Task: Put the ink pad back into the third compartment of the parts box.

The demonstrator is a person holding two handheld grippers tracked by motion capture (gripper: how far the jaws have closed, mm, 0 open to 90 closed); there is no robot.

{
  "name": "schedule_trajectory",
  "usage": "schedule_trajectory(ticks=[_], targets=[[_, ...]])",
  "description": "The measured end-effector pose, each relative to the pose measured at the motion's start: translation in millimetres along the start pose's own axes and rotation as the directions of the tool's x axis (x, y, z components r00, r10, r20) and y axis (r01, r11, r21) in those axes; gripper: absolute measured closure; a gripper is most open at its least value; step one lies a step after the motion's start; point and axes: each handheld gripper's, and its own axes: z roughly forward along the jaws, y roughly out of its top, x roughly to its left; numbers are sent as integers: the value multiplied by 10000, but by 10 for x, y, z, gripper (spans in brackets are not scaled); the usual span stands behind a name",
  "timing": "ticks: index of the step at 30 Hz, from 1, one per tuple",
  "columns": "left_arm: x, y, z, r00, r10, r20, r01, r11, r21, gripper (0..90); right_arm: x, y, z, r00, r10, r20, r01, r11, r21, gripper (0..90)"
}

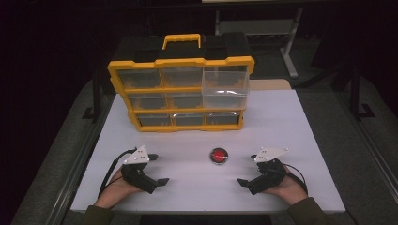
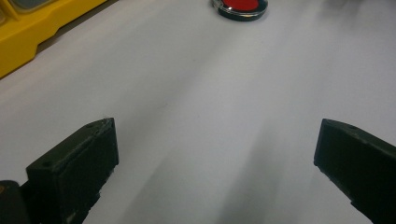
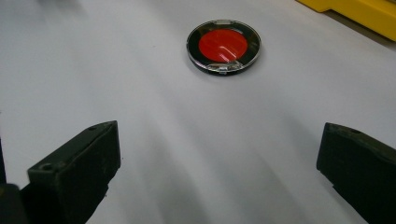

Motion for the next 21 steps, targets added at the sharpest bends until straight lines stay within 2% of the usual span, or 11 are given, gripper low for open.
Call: schedule_trajectory(ticks=[9, 21], targets=[[5, 6, -14, 10000, -47, -36, 47, 10000, 51, 0, 8, 40, -22, 10000, -5, -51, 4, 10000, -36, 0], [1, -8, -13, 10000, -77, 12, 77, 10000, 50, 0, -23, 173, -17, 9997, -240, 35, 240, 9997, -52, 0]])
